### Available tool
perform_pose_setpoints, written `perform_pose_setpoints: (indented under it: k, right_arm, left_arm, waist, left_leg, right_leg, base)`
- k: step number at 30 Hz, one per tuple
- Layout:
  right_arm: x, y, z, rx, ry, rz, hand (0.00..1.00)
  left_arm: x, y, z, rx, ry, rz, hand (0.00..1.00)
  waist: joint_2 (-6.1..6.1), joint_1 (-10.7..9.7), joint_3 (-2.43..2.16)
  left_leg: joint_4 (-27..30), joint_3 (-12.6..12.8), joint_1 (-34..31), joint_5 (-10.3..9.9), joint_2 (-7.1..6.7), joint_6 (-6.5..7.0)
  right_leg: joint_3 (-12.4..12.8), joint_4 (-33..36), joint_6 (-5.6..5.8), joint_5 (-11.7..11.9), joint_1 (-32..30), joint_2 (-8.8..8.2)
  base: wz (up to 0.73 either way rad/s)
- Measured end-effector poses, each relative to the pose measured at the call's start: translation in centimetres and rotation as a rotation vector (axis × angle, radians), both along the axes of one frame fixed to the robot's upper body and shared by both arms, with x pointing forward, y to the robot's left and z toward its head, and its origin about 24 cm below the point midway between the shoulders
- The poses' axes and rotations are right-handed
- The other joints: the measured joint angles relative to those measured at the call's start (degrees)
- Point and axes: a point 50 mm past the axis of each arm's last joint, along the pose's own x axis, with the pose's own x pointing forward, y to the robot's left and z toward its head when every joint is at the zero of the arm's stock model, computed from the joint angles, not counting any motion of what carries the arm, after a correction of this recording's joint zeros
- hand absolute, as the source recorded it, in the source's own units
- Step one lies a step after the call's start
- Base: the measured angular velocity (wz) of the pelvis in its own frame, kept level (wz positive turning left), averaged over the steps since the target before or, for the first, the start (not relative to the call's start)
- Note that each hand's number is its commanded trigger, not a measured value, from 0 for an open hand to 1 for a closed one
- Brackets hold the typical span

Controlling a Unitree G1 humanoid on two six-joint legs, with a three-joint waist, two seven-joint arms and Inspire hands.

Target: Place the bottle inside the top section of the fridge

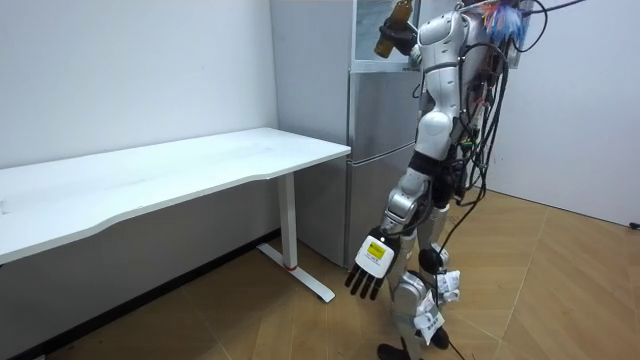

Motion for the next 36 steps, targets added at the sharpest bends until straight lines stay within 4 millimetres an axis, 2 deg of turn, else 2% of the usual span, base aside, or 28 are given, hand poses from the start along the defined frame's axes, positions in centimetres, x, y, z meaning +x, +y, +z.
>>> perform_pose_setpoints:
  k: [3,6,10,14,15,16,20,29,36]
  right_arm:
    - [-0.1,-0.4,0.2,0.009,-0.013,-0.044,1.0]
    - [-0.2,-0.5,0.2,0.011,-0.016,-0.057,1.0]
    - [-0.2,-0.8,0.2,0.027,-0.014,-0.066,1.0]
    - [0.6,-2.1,-0.7,0.068,0.037,-0.126,1.0]
    - [0.7,-2.4,-0.9,0.071,0.05,-0.139,1.0]
    - [1.0,-2.8,-1.3,0.079,0.07,-0.165,1.0]
    - [1.5,-3.9,-2.0,0.111,0.099,-0.243,1.0]
    - [3.8,-5.6,-0.8,0.134,0.097,-0.299,1.0]
    - [4.2,-6.1,-1.2,0.136,0.122,-0.318,1.0]
  left_arm:
    - [0.0,0.1,0.0,0.003,-0.003,-0.001,0.0]
    - [0.2,0.1,0.1,0.003,-0.017,-0.005,0.0]
    - [0.3,0.1,0.1,-0.001,-0.024,0.007,0.0]
    - [0.2,0.7,0.2,0.008,-0.017,0.003,0.0]
    - [0.1,0.9,0.3,0.01,-0.012,0.003,0.0]
    - [-0.1,1.0,0.3,0.014,-0.003,0.005,0.0]
    - [-0.5,1.4,0.4,0.024,0.004,0.038,0.0]
    - [-0.4,1.4,0.4,0.025,0.005,0.025,0.0]
    - [-0.5,1.4,0.4,0.023,0.02,0.028,0.0]
  waist:
    - [-0.55,-0.5,-0.15]
    - [-0.83,-1.22,-0.04]
    - [-1.01,-1.4,0.39]
    - [-1.68,-0.88,0.96]
    - [-1.76,-0.65,0.95]
    - [-2.1,-0.23,0.75]
    - [-2.01,0.64,0.72]
    - [-2.19,1.51,0.68]
    - [-2.21,2.16,0.68]
  left_leg:
    - [0.01,0.01,0.02,-0.01,0.05,-0.01]
    - [0.01,0.01,0.09,-0.09,0.25,-0.13]
    - [-0.01,0.04,0.59,-0.16,0.41,-0.24]
    - [-0.08,0.04,0.67,-0.38,0.58,-0.36]
    - [-0.05,0.04,0.62,-0.4,0.6,-0.36]
    - [-0.05,0.05,0.55,-0.42,0.6,-0.36]
    - [-0.08,-0.03,0.31,-0.41,0.58,-0.37]
    - [0.21,-0.75,-0.17,-0.38,0.6,-0.41]
    - [0.49,-1.4,-0.7,-0.38,0.59,-0.41]
  right_leg:
    - [0.38,0.0,-0.02,0.03,0.0,0.1]
    - [0.58,0.03,-0.15,0.15,-0.03,0.31]
    - [0.77,-0.02,-0.27,0.19,-0.14,0.44]
    - [0.91,-0.02,-0.37,0.21,-0.32,0.65]
    - [0.94,-0.01,-0.4,0.24,-0.37,0.68]
    - [0.98,0.01,-0.41,0.25,-0.45,0.7]
    - [0.86,0.23,-0.44,0.3,-0.58,0.76]
    - [-0.08,0.09,-0.48,0.34,-0.27,0.56]
    - [-0.93,0.07,-0.47,0.33,-0.43,0.42]
  base:
    - [-0.04]
    - [-0.04]
    - [-0.02]
    - [0.0]
    - [-0.03]
    - [0.0]
    - [0.0]
    - [0.02]
    - [0.06]
